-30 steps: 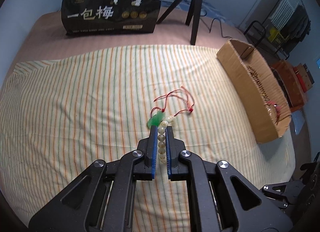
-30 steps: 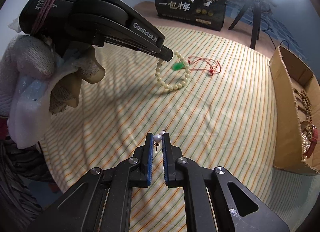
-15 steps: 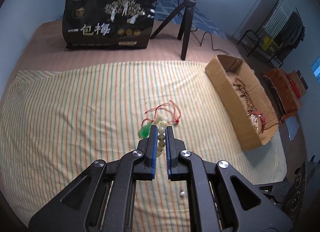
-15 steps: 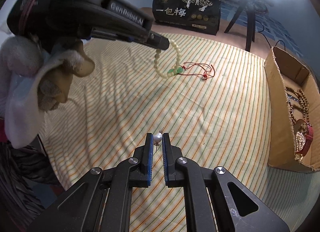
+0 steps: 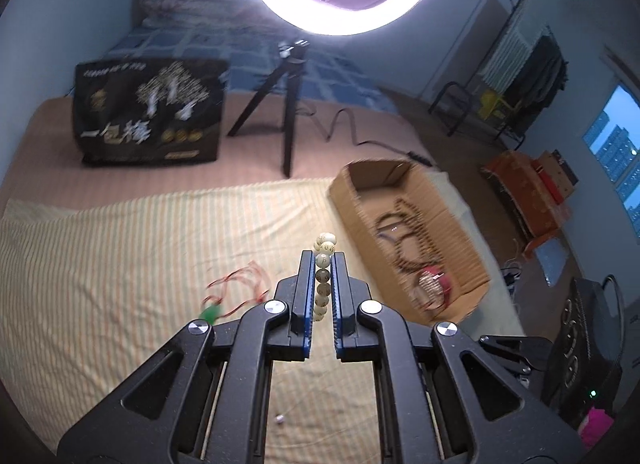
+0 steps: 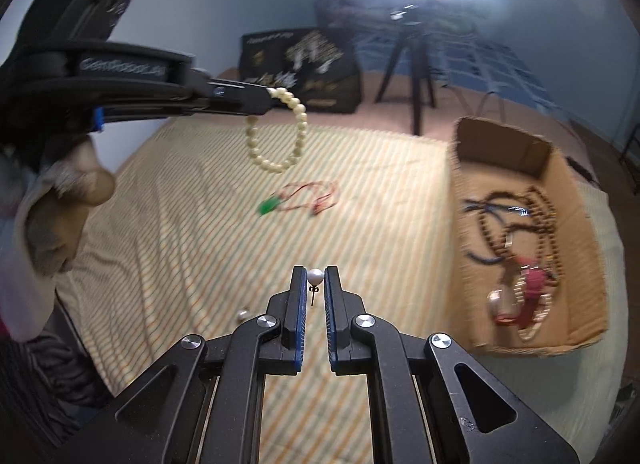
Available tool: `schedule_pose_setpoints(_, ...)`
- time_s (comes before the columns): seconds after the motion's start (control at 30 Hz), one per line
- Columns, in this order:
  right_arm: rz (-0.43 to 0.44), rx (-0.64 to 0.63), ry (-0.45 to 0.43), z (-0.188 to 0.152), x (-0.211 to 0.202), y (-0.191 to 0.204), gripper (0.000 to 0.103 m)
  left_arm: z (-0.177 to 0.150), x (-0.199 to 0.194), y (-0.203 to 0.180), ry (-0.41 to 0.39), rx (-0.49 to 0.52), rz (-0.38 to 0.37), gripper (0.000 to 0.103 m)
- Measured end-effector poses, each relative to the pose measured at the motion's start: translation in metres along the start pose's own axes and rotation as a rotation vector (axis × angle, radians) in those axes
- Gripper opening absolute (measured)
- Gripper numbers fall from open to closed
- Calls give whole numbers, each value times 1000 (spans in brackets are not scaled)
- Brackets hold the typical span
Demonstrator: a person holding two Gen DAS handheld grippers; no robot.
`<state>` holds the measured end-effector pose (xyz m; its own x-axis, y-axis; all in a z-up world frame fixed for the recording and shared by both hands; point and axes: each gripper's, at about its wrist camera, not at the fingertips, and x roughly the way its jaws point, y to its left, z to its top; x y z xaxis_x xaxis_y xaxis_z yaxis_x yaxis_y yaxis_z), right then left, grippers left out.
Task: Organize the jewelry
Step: 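Carry bracelet in left tool and earring in right tool to box, then open left tool dropping bracelet into box while right tool releases earring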
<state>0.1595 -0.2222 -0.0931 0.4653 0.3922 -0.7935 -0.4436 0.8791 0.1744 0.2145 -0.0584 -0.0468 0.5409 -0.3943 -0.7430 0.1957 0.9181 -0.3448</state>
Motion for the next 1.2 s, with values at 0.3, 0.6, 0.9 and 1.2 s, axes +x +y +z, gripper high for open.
schedule_pose_setpoints(0.3,-84,84,-41,16,-19,-58,7,28,25,-36,-14,28,-57,5)
schedule_pose_setpoints(0.6,-147,140,-51,26,-26,-112,7,51,68,-67,-7,51,-74,5)
schedule_pose_setpoints(0.9,-178,161,-25,25,-16,-148,7,57,121,-85,33,75,-44,5)
schedule_pose_setpoints(1.2,-182,162,10,24,1,-162,7,54,152,-85,72,72,-26,5)
